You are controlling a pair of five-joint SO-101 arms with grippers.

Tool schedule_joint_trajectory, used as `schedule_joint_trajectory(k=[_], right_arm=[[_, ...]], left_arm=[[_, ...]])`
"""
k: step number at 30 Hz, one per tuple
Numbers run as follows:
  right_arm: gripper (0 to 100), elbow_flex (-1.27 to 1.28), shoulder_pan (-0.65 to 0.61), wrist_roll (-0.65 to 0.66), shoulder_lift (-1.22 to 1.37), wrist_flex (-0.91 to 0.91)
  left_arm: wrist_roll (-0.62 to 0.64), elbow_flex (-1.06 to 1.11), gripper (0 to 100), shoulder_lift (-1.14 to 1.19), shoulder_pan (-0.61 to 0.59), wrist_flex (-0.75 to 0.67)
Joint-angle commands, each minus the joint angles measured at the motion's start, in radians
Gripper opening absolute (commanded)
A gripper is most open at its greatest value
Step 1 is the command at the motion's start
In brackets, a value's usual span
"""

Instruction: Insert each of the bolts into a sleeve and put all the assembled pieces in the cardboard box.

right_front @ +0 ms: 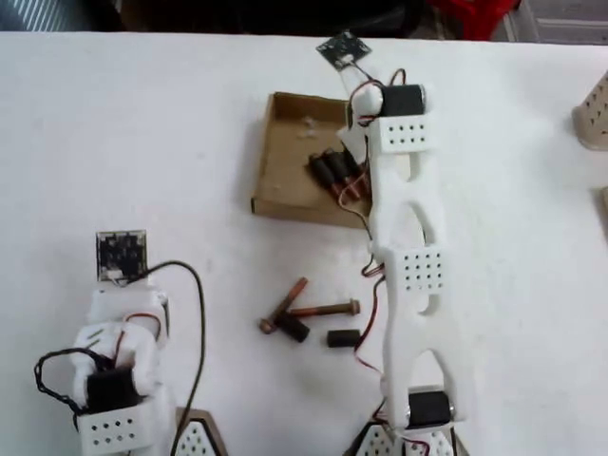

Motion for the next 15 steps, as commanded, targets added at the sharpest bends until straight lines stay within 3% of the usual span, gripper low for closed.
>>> schedule_joint_trajectory(k=[1,5,8,15], right_arm=[[11.5,-0.049,0.030,0.014,-0.030,0.053],[4.0,0.064,0.041,0.049,-0.079,0.054],[4.3,0.276,0.030,0.129,-0.183,0.054],[4.9,0.700,0.028,0.130,-0.515,0.047]], left_arm=[[-0.011,0.000,2,-0.005,-0.005,0.005],[-0.011,0.000,2,-0.005,-0.005,0.005],[-0.011,0.000,2,-0.005,-0.005,0.005],[-0.011,0.000,2,-0.005,-0.005,0.005]])
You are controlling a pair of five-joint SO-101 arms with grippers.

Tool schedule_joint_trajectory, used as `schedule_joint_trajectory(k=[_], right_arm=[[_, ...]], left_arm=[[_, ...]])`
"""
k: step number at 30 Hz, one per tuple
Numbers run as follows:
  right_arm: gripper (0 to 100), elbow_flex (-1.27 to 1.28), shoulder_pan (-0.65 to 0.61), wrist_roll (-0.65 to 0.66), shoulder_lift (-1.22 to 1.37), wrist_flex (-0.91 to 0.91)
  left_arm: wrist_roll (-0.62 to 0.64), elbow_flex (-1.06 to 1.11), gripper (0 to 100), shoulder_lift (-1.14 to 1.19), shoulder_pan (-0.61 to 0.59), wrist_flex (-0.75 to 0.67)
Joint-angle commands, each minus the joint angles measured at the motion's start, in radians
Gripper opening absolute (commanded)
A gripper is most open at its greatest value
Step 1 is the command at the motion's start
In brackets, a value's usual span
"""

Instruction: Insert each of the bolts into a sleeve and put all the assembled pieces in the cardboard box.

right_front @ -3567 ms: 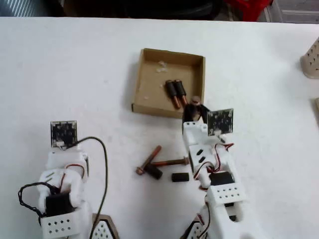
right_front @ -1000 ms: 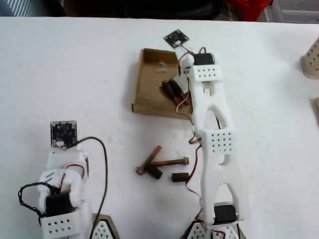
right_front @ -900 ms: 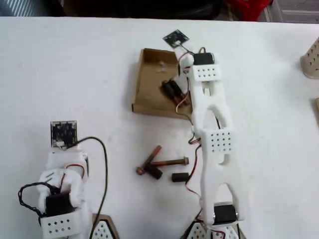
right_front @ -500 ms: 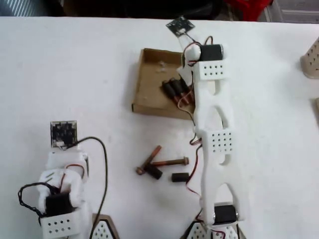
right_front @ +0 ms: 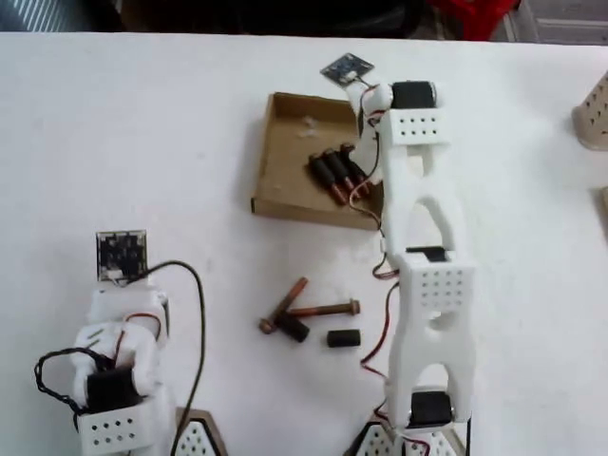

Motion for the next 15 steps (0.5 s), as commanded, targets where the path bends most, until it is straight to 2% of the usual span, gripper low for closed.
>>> schedule_joint_trajectory(k=[1,8,15], right_arm=[[4.9,0.181,-0.002,0.014,-0.219,0.044],[4.9,0.566,-0.002,0.014,-0.460,-0.004],[4.9,1.071,-0.071,0.064,-0.817,-0.176]], left_arm=[[-0.011,0.000,2,-0.005,-0.005,0.005],[-0.011,0.000,2,-0.005,-0.005,0.006],[-0.011,0.000,2,-0.005,-0.005,0.006]])
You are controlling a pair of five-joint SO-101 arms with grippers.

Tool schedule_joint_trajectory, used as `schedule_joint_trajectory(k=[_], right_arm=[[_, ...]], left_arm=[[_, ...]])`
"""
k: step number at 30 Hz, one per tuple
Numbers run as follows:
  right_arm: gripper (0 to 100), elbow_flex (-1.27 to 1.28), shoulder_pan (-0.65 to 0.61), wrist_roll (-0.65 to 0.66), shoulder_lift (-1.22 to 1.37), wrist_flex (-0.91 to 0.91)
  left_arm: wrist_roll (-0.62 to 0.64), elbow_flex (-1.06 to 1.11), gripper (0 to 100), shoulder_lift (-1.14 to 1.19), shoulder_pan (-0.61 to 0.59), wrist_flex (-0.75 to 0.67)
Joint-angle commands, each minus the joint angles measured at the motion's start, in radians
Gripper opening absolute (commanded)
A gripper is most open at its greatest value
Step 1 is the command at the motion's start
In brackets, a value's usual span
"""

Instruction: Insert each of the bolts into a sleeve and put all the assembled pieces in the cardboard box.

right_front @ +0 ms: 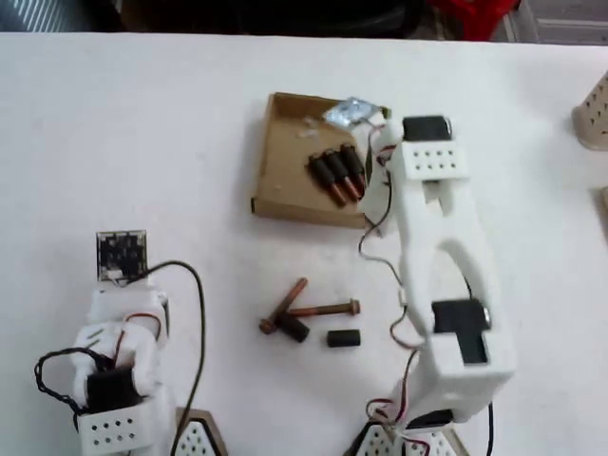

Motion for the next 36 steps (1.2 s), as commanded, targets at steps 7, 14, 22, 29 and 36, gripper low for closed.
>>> schedule_joint_trajectory(k=[7,14,22,29,36], right_arm=[[4.9,0.589,-0.236,0.135,-0.509,-0.113],[5.0,0.835,-0.344,0.276,-0.746,-0.113],[10.7,1.074,-0.414,0.379,-0.951,-0.145],[8.7,1.180,-0.424,0.405,-0.969,-0.309],[10.0,1.192,-0.446,0.405,-0.969,-0.351]], left_arm=[[-0.011,0.000,2,-0.005,-0.005,0.006],[-0.011,0.000,2,-0.005,-0.005,0.006],[-0.011,0.000,2,-0.005,-0.005,0.006],[-0.011,0.000,2,-0.005,-0.005,0.006],[-0.011,0.000,2,-0.005,-0.005,0.006]])
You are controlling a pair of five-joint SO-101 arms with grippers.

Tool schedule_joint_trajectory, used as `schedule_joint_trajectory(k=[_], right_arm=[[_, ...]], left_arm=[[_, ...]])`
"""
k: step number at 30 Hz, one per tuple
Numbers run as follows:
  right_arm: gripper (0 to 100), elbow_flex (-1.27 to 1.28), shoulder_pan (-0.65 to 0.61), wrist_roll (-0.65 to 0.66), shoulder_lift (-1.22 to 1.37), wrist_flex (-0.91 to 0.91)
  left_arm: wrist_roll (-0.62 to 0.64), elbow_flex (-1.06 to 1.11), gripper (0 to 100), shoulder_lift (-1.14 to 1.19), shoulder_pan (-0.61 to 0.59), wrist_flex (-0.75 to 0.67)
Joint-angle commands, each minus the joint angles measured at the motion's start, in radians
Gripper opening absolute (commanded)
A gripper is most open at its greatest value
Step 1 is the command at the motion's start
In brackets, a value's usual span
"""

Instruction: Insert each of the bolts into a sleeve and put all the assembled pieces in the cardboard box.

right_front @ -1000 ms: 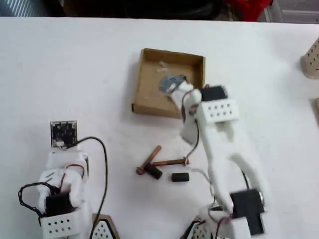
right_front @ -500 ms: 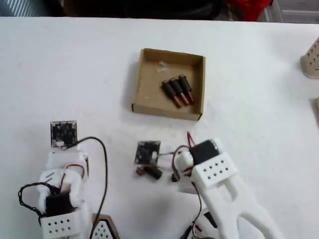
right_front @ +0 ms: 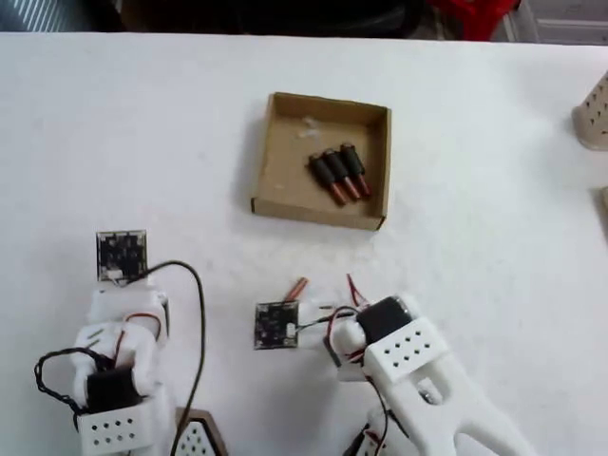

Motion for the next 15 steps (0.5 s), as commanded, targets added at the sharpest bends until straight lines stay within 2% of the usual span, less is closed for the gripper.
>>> schedule_joint_trajectory(k=[1,10,15], right_arm=[[10.1,-0.002,-0.010,0.012,-0.013,-0.042],[9.9,0.118,-0.010,0.015,0.093,-0.260],[9.8,0.097,-0.010,0.014,0.147,-0.275]], left_arm=[[-0.011,0.000,2,-0.005,-0.005,0.006],[-0.011,0.000,2,-0.005,-0.005,0.006],[-0.011,0.000,2,-0.005,-0.005,0.006]])
